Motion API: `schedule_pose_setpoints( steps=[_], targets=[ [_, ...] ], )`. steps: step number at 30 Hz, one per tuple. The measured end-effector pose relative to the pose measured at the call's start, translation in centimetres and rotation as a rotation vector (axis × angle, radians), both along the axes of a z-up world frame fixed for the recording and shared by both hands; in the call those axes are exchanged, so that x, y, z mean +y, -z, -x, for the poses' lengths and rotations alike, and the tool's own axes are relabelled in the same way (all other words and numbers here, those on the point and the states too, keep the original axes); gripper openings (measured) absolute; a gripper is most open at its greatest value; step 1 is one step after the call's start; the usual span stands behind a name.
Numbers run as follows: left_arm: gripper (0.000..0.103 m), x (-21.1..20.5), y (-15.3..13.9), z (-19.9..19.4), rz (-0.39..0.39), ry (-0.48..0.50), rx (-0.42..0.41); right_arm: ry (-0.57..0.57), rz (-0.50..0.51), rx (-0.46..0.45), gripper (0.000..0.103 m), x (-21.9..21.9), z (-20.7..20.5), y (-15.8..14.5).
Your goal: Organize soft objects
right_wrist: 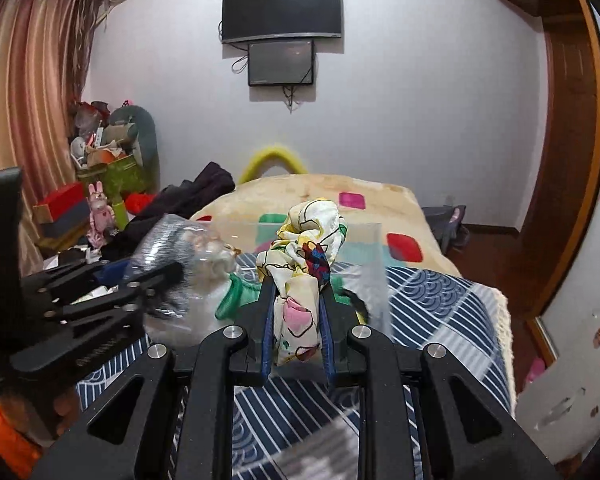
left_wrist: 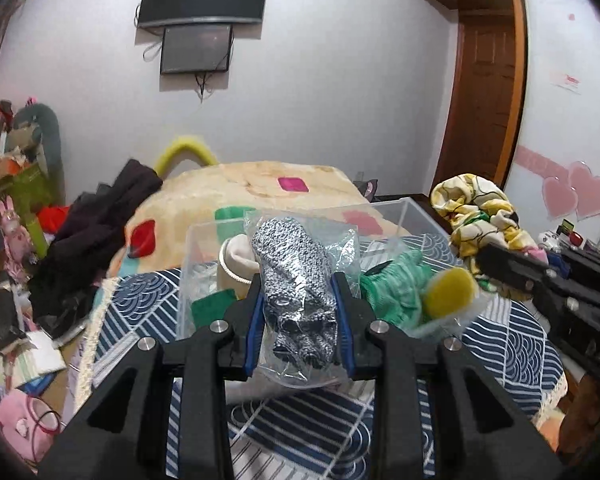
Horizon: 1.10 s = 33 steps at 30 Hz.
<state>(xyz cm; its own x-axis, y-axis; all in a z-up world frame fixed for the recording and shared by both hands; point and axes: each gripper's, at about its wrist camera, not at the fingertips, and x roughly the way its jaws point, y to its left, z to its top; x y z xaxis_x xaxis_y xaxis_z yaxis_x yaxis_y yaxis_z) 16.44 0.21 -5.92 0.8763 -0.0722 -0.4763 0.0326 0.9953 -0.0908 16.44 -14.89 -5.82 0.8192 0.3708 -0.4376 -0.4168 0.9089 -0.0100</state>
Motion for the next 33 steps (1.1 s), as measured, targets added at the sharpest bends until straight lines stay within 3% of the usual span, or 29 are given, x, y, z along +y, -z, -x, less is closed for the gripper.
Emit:
schedule_pose_setpoints(
  steps=[4,12,16,20,24,28,33],
  targets=[
    [0.031,0.4,0.9,-2.4,0.028,0.000,0.037,-0.023,0.009,0.039,0.017,1.7,-1.7,1.1],
    [0.032,0.4,2.4,-4.7,-0.003,0.004,0.054,-0.050,0.063,0.128,0.020,3.4,-3.5,4.1],
    [0.041,1.2,3.3,-5.3,0.031,0.024,0.099,-0.049,0.063,0.134,0.021,3.1,-3.4,4.0],
    [0.047,1.7,3.3,-4.9,0.061,0.025,0.113,-0.045,0.047,0.140,0.036,2.3,-3.3,3.4],
    [0.047,2.0,2.7,-3.9,0.101,0.048,0.108,-0.037,0.042,0.127,0.042,1.5,-3.0,3.1],
    [0.049,1.5,1.3,-2.2,0.072,0.050,0.070,-0.029,0.024,0.092,0.045,0.6,-1.8,1.9],
    [0.057,1.0,-0.6,0.4,0.061,0.056,0.015,-0.008,-0.004,0.015,0.062,-0.6,0.1,0.1]
  ],
)
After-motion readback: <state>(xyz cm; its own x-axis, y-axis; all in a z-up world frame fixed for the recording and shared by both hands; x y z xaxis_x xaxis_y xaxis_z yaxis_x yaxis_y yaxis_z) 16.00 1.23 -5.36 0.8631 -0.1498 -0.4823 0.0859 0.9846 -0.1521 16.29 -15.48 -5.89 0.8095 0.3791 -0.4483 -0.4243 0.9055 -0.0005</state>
